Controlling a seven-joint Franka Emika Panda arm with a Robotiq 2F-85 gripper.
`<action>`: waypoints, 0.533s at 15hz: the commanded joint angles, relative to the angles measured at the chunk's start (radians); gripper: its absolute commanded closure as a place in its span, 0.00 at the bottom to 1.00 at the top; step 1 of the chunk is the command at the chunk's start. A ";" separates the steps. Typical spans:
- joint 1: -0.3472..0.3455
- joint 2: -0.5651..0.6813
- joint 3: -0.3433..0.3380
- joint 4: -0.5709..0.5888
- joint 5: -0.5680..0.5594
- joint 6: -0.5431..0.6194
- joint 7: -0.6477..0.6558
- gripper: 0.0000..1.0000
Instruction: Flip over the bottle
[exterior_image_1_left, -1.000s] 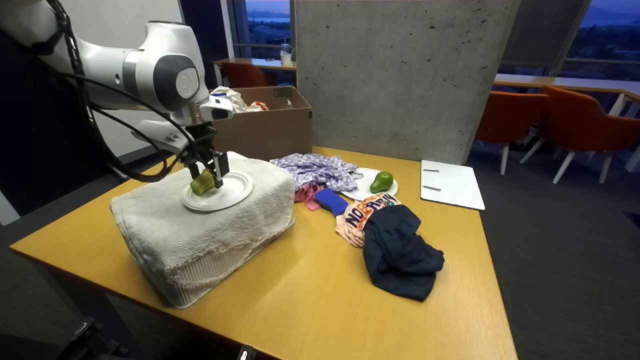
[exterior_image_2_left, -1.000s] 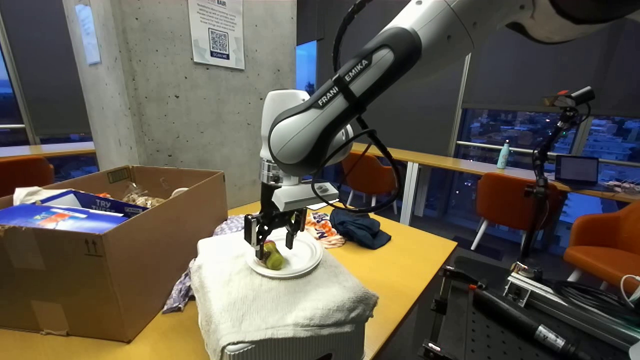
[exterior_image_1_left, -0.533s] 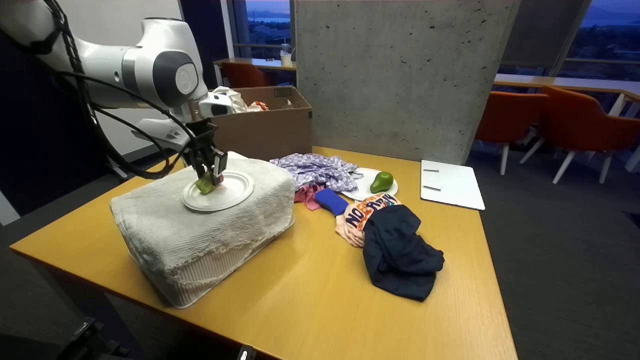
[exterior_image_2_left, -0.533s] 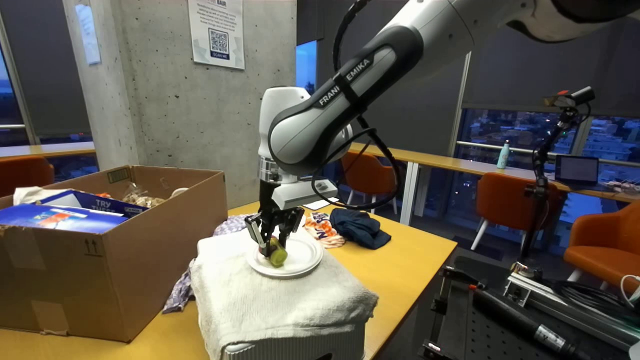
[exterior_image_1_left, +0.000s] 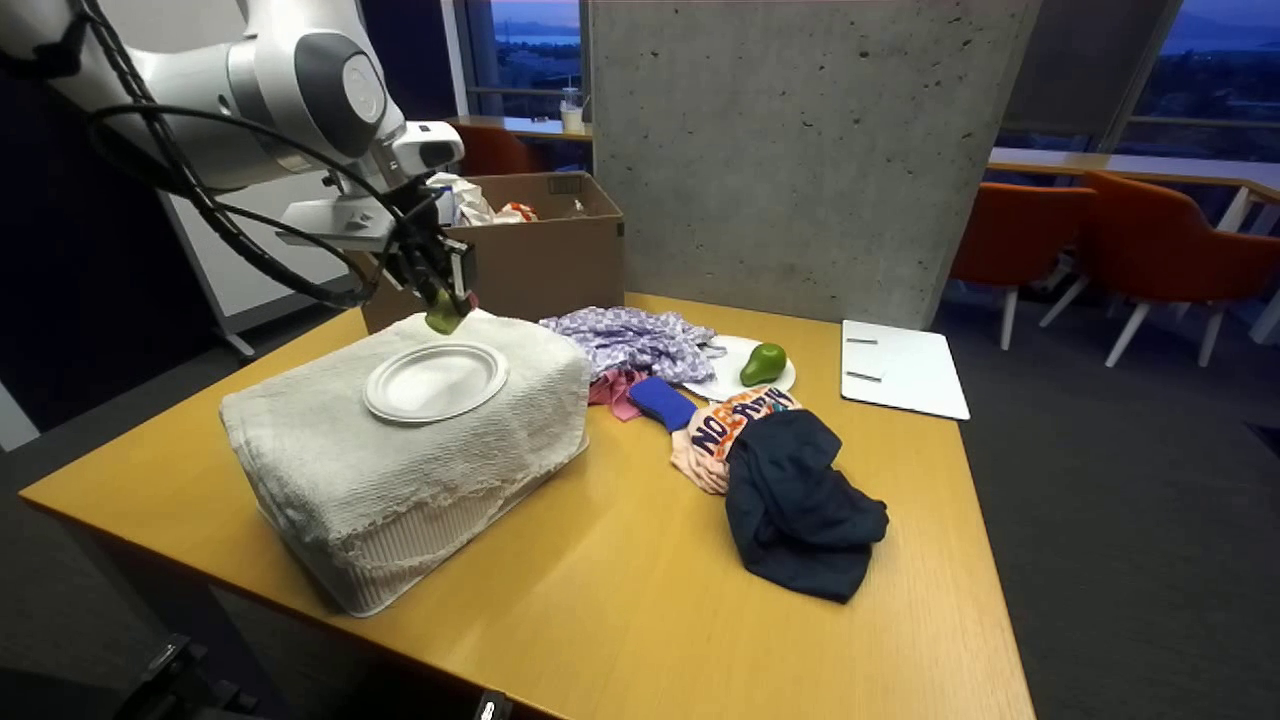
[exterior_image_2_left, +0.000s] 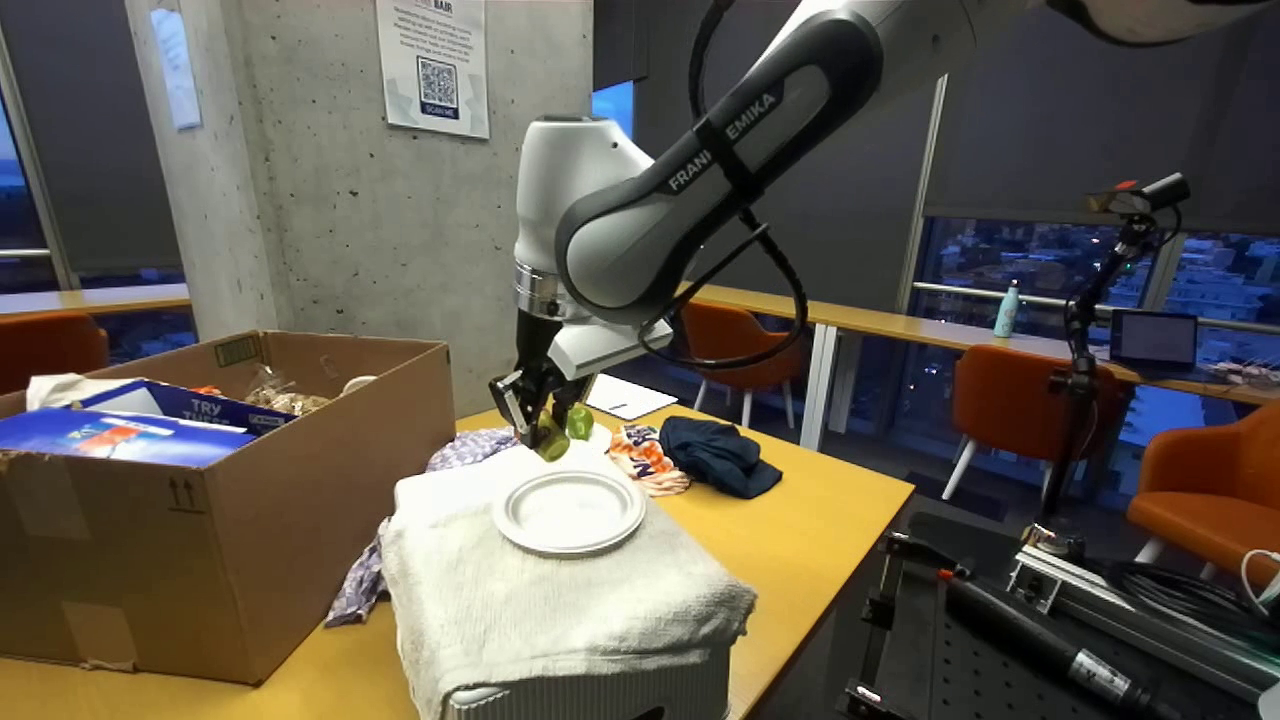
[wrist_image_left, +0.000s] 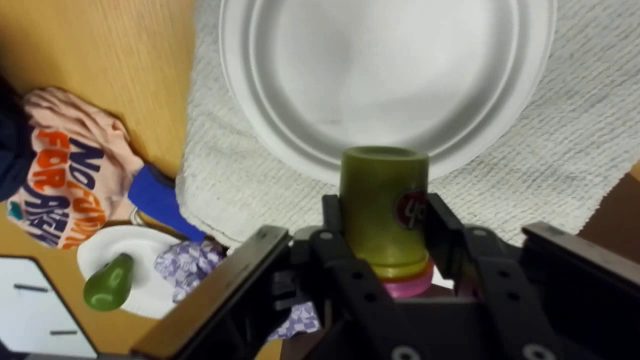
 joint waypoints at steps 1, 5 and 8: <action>0.142 -0.054 -0.120 -0.101 -0.198 0.098 0.152 0.82; 0.298 -0.049 -0.259 -0.136 -0.444 0.170 0.434 0.82; 0.359 -0.054 -0.321 -0.147 -0.634 0.154 0.665 0.82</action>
